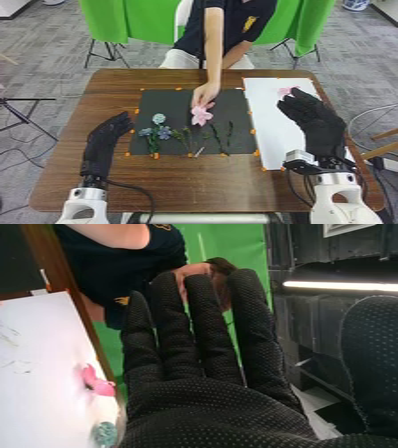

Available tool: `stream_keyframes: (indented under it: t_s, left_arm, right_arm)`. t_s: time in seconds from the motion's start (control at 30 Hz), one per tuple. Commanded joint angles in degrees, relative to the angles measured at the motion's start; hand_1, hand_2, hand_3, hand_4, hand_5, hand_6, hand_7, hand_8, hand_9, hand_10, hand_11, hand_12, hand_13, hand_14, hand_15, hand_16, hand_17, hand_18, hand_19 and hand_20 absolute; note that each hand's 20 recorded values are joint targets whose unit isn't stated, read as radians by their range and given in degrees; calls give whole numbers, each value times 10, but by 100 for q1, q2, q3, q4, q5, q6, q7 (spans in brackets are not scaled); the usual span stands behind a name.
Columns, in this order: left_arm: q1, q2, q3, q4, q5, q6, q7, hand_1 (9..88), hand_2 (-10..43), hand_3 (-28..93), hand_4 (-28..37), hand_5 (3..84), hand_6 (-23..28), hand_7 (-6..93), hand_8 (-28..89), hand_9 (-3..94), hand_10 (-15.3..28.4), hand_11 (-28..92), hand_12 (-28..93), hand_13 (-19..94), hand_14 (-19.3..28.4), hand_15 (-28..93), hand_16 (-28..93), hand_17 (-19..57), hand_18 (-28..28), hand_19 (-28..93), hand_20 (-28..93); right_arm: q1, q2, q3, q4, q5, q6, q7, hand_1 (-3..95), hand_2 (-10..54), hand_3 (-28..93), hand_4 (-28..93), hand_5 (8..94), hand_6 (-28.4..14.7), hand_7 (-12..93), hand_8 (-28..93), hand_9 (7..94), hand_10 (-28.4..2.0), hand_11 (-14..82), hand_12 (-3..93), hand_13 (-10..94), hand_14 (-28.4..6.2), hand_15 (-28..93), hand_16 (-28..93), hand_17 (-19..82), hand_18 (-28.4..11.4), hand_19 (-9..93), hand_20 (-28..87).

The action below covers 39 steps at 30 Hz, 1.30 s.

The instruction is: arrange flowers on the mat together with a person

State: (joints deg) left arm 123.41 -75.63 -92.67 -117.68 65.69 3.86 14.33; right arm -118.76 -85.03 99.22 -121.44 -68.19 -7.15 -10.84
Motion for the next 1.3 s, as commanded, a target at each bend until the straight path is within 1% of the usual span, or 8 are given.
stream_keyframes:
  t_s: [0.03, 0.4, 0.53, 0.93, 1.0, 1.13, 1.23, 1.3]
  left_arm:
    - [89, 78, -19, 29, -112, 15, 44, 254, -58, 629, -204, 439, 32, 169, -60, 394, 116, 189, 186, 333, 157, 185, 65, 24, 113, 54, 167]
    - [182, -103, -134, -16, -97, -51, -58, 242, -52, 632, -211, 440, 33, 166, -59, 394, 116, 186, 186, 333, 158, 184, 65, 25, 113, 51, 167]
    - [105, -130, -132, 25, -73, -132, -105, 240, -52, 632, -212, 440, 33, 165, -59, 395, 116, 186, 187, 333, 158, 184, 65, 25, 113, 51, 167]
    - [-48, -21, -134, 105, -46, -268, -56, 239, -53, 634, -215, 440, 33, 163, -57, 395, 116, 182, 187, 332, 158, 181, 66, 24, 114, 51, 167]
    - [26, 39, -120, 76, -85, -227, -36, 239, -53, 633, -215, 439, 33, 163, -57, 394, 116, 183, 188, 332, 158, 181, 66, 24, 114, 50, 167]
    - [218, -13, -150, 2, -103, -74, 62, 240, -52, 631, -215, 440, 34, 162, -57, 395, 116, 182, 187, 332, 158, 181, 66, 24, 114, 50, 167]
    - [176, -26, -174, 9, -102, -74, 42, 241, -52, 630, -214, 440, 34, 161, -57, 395, 117, 183, 188, 332, 158, 180, 67, 24, 114, 50, 167]
    - [150, -18, -190, 15, -51, -163, -25, 241, -52, 629, -214, 440, 34, 161, -57, 395, 117, 183, 188, 333, 158, 180, 66, 24, 114, 50, 167]
  right_arm:
    - [-121, 48, 42, -79, -6, 24, -61, 135, 45, 764, -166, 545, -20, 120, -81, 535, -163, 70, 154, 429, -163, 127, 241, 220, -148, 139, 328]
    - [-113, 96, 19, -60, -17, 100, -22, 138, 41, 764, -165, 546, -20, 122, -82, 538, -162, 70, 155, 432, -161, 128, 241, 220, -147, 139, 327]
    - [-135, 97, 49, -70, 8, 219, -50, 141, 39, 762, -165, 547, -20, 122, -82, 538, -162, 70, 155, 431, -160, 128, 242, 220, -147, 140, 328]
    - [-32, 174, 17, -25, -70, 176, -184, 145, 32, 765, -165, 548, -19, 124, -84, 541, -161, 71, 157, 435, -157, 129, 240, 223, -148, 154, 336]
    - [-60, 227, 46, -34, -100, 156, -171, 148, 29, 765, -165, 548, -19, 124, -84, 541, -161, 71, 158, 438, -154, 130, 240, 221, -151, 181, 350]
    - [146, 650, 139, 43, -614, 430, -238, 163, 11, 764, -164, 547, -20, 124, -84, 527, -162, 68, 159, 439, -149, 129, 238, 226, -150, 212, 361]
    - [633, 1066, 320, 189, -1418, 577, 136, 197, -28, 754, -162, 539, -22, 123, -83, 516, -162, 67, 164, 438, -149, 131, 240, 226, -153, 258, 375]
    - [1028, 1405, 350, 363, -2006, 773, 456, 222, -64, 752, -159, 520, -19, 125, -82, 494, -160, 66, 173, 435, -153, 129, 246, 227, -156, 322, 398]
